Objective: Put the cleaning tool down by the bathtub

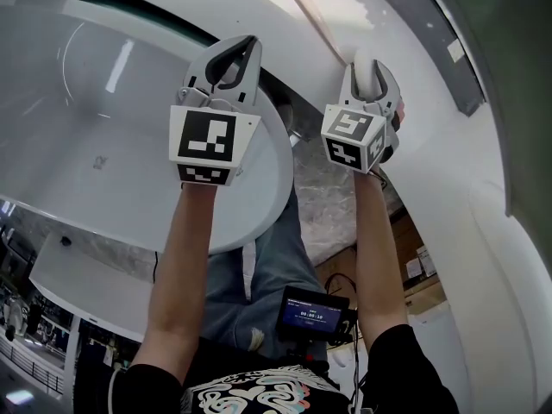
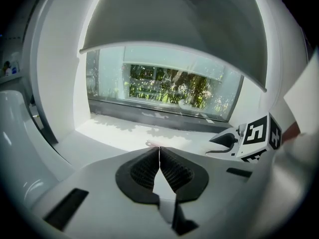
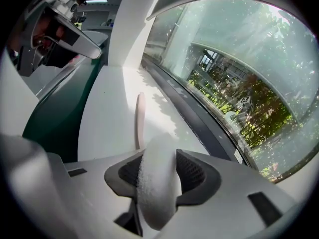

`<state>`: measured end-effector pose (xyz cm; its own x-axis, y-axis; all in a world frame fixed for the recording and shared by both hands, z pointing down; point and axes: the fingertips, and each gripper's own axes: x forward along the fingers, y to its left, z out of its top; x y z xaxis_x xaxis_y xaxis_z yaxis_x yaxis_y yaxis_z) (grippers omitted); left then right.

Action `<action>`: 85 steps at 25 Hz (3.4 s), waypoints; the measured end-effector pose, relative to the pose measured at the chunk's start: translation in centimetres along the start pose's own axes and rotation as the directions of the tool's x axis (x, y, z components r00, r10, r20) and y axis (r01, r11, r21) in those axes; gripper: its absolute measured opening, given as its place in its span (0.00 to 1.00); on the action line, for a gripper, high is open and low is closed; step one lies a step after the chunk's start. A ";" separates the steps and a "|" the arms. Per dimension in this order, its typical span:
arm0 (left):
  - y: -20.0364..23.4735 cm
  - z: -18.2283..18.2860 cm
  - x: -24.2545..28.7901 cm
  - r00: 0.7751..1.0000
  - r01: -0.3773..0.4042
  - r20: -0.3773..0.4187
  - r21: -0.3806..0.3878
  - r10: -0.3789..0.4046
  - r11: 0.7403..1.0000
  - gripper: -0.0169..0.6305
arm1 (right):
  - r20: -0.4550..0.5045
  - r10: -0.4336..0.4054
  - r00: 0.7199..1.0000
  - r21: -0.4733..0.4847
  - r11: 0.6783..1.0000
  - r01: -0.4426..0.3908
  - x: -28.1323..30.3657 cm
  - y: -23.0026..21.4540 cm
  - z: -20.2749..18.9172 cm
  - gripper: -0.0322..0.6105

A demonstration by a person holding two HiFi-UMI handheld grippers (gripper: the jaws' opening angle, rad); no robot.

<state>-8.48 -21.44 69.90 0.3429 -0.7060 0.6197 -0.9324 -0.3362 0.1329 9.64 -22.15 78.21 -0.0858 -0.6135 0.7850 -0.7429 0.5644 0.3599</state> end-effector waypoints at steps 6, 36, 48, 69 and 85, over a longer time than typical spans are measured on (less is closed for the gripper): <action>-0.4 0.8 -0.3 1.000 0.007 0.014 0.001 -0.007 1.000 0.05 | -0.006 0.101 0.995 0.029 0.995 -0.101 -0.4 1.0 0.2 0.37; -0.2 1.0 0.2 1.000 -0.006 0.021 -0.011 0.006 1.000 0.05 | -0.033 0.261 0.965 0.108 0.961 -0.256 -2.3 2.3 0.3 0.44; -0.4 2.5 -0.4 0.999 -0.008 0.040 -0.001 0.008 1.000 0.05 | 0.023 0.218 0.976 0.101 0.970 -0.219 -4.3 0.8 1.8 0.44; -1.3 5.8 -4.1 0.997 -0.010 0.078 0.048 0.007 0.999 0.05 | 0.085 0.198 0.976 0.197 0.957 -0.212 -9.5 -2.0 3.1 0.09; -2.7 13.6 -12.6 0.987 -0.014 0.159 0.108 -0.003 0.994 0.05 | 0.247 0.113 0.962 0.353 0.914 -0.198 -20.7 -6.7 9.0 0.09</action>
<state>-8.78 -20.11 51.24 0.3597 -0.7950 0.4885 -0.9194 -0.3913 0.0402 10.45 -18.18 54.99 -0.3304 -0.6627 0.6721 -0.8967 0.4427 -0.0044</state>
